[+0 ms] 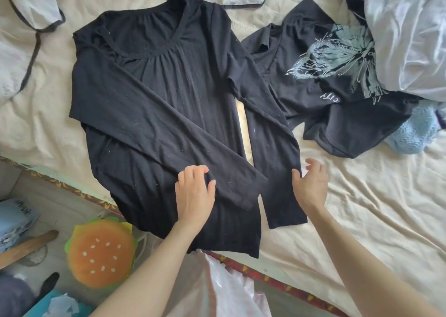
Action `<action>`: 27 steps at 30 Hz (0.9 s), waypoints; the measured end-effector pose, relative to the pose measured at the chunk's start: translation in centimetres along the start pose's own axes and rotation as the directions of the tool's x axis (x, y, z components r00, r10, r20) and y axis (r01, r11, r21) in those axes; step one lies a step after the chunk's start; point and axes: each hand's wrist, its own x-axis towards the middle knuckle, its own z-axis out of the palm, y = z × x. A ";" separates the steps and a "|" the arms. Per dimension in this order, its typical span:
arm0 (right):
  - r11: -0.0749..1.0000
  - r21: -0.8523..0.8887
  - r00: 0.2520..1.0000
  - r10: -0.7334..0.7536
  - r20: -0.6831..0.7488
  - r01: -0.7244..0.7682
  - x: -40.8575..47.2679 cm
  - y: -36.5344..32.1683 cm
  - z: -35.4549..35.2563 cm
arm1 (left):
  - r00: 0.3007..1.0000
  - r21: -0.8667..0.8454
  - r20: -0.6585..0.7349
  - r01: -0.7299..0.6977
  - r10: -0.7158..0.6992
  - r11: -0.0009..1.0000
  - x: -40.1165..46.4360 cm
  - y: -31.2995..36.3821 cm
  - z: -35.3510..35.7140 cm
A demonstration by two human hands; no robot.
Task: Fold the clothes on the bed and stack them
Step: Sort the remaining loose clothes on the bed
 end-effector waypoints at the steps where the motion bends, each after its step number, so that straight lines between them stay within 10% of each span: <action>1: 1.000 -0.023 1.000 0.012 0.026 -0.012 0.6 0.2 -0.1 | 0.994 0.103 0.080 -0.084 0.076 0.991 0.3 -0.1 0.2; 8: 0.991 0.078 0.976 0.095 0.197 -0.112 4.3 0.2 -1.3 | 0.813 0.279 0.581 -0.237 0.033 0.931 3.2 -0.6 1.1; 16: 0.905 0.394 0.955 -0.043 -0.294 0.162 4.2 -3.9 -7.8 | 0.797 -0.082 0.603 0.116 -0.044 0.990 5.7 0.8 -1.6; 19: 0.819 0.280 0.810 -0.328 -0.486 0.500 3.4 -7.3 -9.8 | 0.810 -0.440 0.566 0.456 -0.155 0.773 7.0 2.5 -4.0; 23: 0.610 -0.034 0.544 -0.729 -0.416 0.792 -0.1 -10.8 -7.9 | 0.715 -0.700 0.699 0.688 -0.014 0.192 8.9 3.6 -7.1; 27: 0.367 0.043 0.369 -0.927 -0.069 0.929 -4.9 -10.7 -2.5 | 0.628 -0.631 0.774 0.758 0.079 0.165 9.9 3.3 -7.9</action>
